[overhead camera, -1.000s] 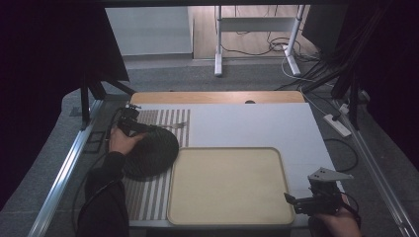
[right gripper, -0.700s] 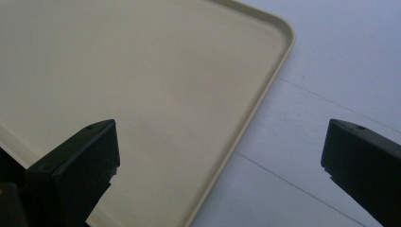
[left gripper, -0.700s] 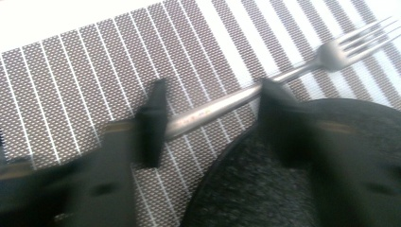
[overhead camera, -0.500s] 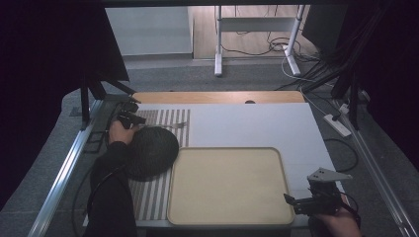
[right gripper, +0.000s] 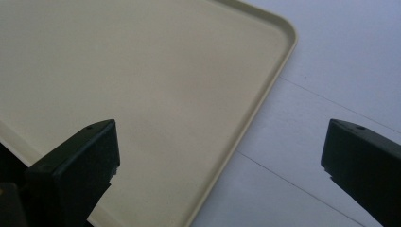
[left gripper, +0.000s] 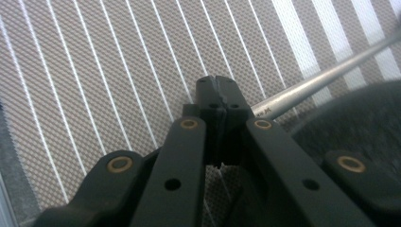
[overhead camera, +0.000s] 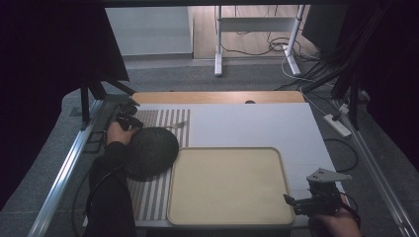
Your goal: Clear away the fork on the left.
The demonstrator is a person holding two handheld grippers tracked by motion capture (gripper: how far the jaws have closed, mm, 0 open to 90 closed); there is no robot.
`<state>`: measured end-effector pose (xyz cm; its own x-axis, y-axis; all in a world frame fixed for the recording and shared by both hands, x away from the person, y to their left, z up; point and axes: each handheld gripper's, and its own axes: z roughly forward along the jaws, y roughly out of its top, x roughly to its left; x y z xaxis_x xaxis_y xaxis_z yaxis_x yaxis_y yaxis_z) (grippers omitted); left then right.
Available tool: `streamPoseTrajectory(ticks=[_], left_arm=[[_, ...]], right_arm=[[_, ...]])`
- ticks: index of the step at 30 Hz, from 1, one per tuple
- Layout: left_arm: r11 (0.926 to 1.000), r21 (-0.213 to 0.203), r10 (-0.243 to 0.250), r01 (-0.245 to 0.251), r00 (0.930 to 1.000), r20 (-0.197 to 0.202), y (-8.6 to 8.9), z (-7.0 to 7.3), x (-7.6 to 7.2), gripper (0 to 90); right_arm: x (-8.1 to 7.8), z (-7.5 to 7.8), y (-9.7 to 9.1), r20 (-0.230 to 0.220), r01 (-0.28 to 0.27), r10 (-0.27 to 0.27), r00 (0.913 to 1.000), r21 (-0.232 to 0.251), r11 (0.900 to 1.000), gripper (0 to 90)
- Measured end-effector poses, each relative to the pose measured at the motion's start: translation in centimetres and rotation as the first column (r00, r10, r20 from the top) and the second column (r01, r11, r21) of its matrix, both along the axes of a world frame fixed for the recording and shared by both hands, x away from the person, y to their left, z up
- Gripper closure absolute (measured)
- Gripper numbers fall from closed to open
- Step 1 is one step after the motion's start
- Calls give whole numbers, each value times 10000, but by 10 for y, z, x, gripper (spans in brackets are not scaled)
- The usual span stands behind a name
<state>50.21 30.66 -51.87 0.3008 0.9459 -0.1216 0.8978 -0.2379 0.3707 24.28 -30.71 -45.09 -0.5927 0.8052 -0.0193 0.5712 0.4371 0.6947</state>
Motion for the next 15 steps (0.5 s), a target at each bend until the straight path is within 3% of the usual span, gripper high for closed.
streamPoseTrajectory(ticks=[7,13,15], left_arm=[[9986,-200,-503,497,9981,-344,2,1,-3,889],[9983,-390,-444,434,9987,-237,5,1,-3,885],[9986,-458,-259,257,9997,-39,7,3,-3,821]], right_arm=[[0,0,0,-48,-2,1,10000,-22,10000,0],[0,0,1,-59,-12,12,10000,-40,10000,0],[1,0,0,-63,-14,13,10000,-34,10000,0]])
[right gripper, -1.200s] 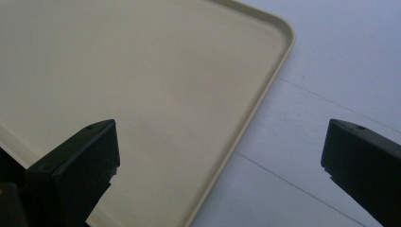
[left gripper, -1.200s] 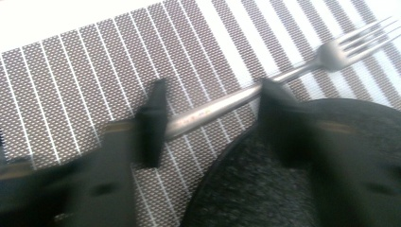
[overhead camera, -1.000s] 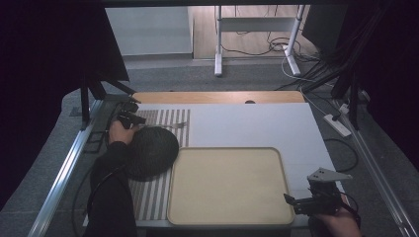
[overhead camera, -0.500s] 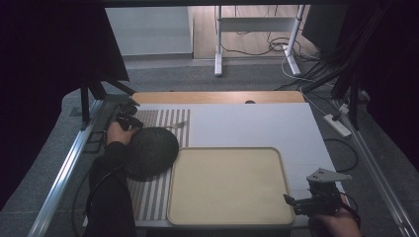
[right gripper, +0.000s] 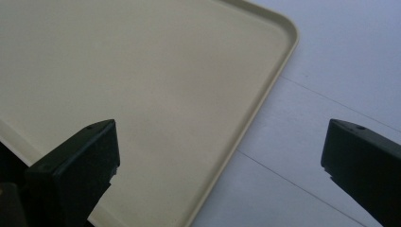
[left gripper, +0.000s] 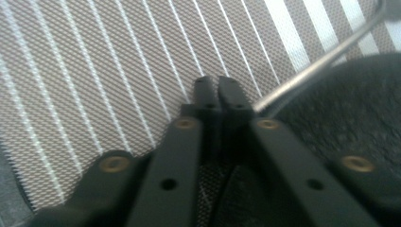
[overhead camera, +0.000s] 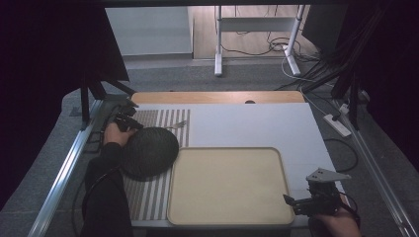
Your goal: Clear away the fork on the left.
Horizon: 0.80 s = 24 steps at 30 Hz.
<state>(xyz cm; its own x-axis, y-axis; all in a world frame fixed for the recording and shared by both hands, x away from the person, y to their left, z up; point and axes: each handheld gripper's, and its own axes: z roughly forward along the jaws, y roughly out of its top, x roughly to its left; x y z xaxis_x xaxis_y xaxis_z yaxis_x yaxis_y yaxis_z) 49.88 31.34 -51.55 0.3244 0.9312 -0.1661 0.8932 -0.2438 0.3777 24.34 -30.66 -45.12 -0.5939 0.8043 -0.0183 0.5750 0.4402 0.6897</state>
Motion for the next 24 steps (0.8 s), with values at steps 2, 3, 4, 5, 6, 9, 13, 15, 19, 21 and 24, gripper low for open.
streamPoseTrajectory(ticks=[2,3,4,5,6,9,13,15,19,21,24], left_arm=[[9998,-90,150,-148,9997,186,1,4,1,734],[9997,-196,117,-111,9995,300,1,6,1,676],[9996,-275,69,-58,9993,379,0,8,1,628],[9994,-353,39,-24,9990,447,-1,10,2,576],[9993,-365,-12,30,9988,493,-2,11,2,510],[9980,-514,-318,355,9970,710,-9,14,5,362],[9944,-667,-747,821,9914,1071,-21,17,7,199],[9904,-800,-1033,1123,9887,1084,-29,18,10,144],[9833,-933,-1455,1562,9829,1126,-45,19,15,15],[9802,-966,-1626,1730,9809,1068,-53,18,18,0],[9763,-513,-2052,2104,9745,909,-69,17,22,0]], right_arm=[[0,0,0,-6,-1,1,10000,1,10000,0],[0,0,0,-9,-3,3,10000,-3,10000,0],[0,0,0,-10,-6,6,10000,-6,10000,0],[0,0,0,-9,-10,10,10000,-8,10000,0],[0,0,0,-8,-9,9,10000,-5,10000,0],[0,0,0,-11,-24,24,10000,-12,10000,0],[0,0,0,-35,-62,62,10000,-30,10000,0],[0,0,1,-12,-105,105,9999,-10,9999,0],[0,0,1,-15,-165,165,9999,-16,9999,0],[0,0,1,-12,-172,172,9999,-11,9999,0],[-1,0,1,5,-197,197,9998,7,9998,0]])
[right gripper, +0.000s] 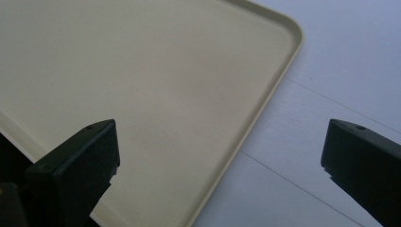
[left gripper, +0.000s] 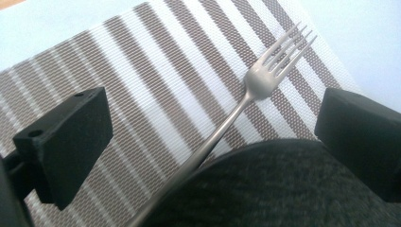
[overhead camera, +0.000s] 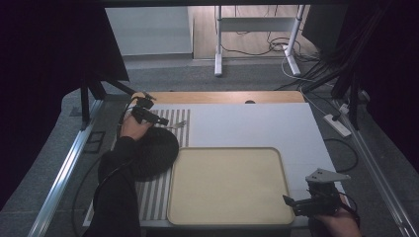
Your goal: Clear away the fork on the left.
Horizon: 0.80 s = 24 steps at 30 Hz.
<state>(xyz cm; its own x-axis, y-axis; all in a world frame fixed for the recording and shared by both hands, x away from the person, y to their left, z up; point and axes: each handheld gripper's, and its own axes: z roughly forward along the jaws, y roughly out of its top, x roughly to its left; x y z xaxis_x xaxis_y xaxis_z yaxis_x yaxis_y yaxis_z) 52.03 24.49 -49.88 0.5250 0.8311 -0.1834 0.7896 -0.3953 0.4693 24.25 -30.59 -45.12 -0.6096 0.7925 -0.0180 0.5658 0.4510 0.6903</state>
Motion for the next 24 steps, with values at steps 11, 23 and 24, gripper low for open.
streamPoseTrajectory(ticks=[11,23,24], left_arm=[[9793,1920,-514,647,9960,-735,-37,-22,12,0],[9786,2020,-270,392,9977,-624,-21,-17,13,275],[9792,1991,-282,397,9978,-602,-20,-17,13,304]], right_arm=[[0,0,0,-26,-54,54,10000,7,10000,0],[0,0,0,-1,-111,111,9999,-25,9999,0],[0,0,0,-4,-110,110,9999,-28,9999,0]])
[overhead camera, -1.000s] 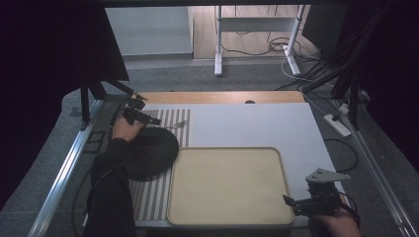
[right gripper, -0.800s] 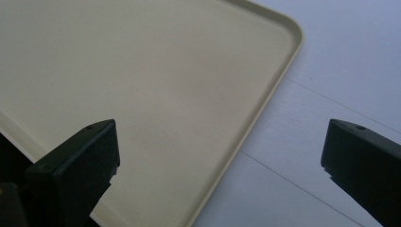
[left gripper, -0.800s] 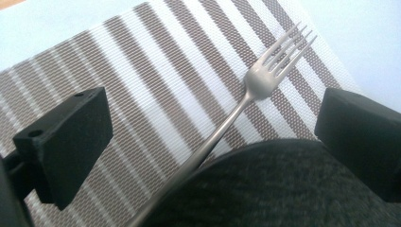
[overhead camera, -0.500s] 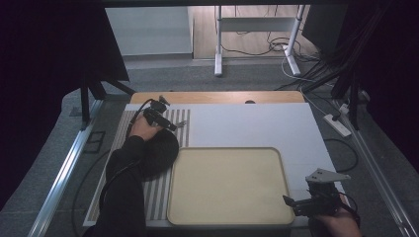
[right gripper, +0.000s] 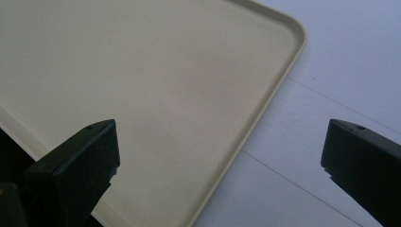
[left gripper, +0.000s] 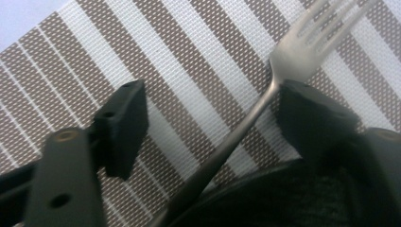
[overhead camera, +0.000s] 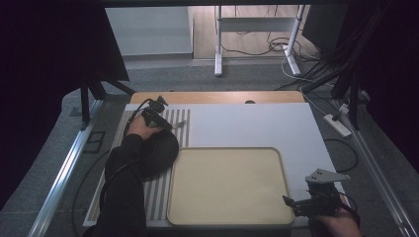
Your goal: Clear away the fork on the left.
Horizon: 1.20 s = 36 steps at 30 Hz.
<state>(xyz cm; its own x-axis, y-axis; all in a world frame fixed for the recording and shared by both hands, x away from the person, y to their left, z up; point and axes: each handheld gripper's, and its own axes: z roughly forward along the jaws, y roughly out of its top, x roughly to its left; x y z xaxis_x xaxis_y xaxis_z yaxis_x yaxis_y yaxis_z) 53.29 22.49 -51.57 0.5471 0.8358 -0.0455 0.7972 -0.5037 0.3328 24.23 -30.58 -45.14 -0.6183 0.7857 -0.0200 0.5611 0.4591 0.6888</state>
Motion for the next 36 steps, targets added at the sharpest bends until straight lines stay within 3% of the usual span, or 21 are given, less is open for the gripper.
streamPoseTrajectory(ticks=[10,16,21,23,25,28,29,30,32,35,36], left_arm=[[10000,-31,-81,81,10000,5,18,4,-4,730],[9978,237,-627,624,9980,98,15,4,-7,847],[9932,727,-946,908,9942,516,12,4,-11,850],[9857,1451,-994,862,9914,857,11,5,-13,851],[9812,1743,-1012,823,9896,1026,13,6,-14,851],[9585,2744,-1164,769,9846,1306,13,11,-17,851],[9585,2744,-1164,769,9846,1306,13,11,-17,851],[9455,3166,-1246,763,9829,1355,13,14,-18,851],[9347,3477,-1317,737,9805,1461,13,17,-21,851],[9304,3584,-1357,763,9803,1437,15,22,-24,851],[9322,3543,-1335,743,9803,1456,16,24,-25,850]], right_arm=[[0,0,0,0,-10,10,10000,-10,10000,0],[0,0,0,13,-13,13,10000,-20,10000,0],[0,0,0,20,-10,10,10000,-12,10000,0],[0,0,0,3,-7,7,10000,-8,10000,0],[0,0,0,6,-11,11,10000,-12,10000,0],[0,0,0,0,-17,17,10000,-22,10000,0],[0,0,0,-9,-13,13,10000,-24,10000,0],[0,0,0,-11,-10,10,10000,-35,10000,0],[0,0,0,1,-17,17,10000,-24,10000,0],[0,0,0,7,-7,7,10000,-71,10000,0],[0,0,1,11,-8,8,10000,-73,10000,0]])
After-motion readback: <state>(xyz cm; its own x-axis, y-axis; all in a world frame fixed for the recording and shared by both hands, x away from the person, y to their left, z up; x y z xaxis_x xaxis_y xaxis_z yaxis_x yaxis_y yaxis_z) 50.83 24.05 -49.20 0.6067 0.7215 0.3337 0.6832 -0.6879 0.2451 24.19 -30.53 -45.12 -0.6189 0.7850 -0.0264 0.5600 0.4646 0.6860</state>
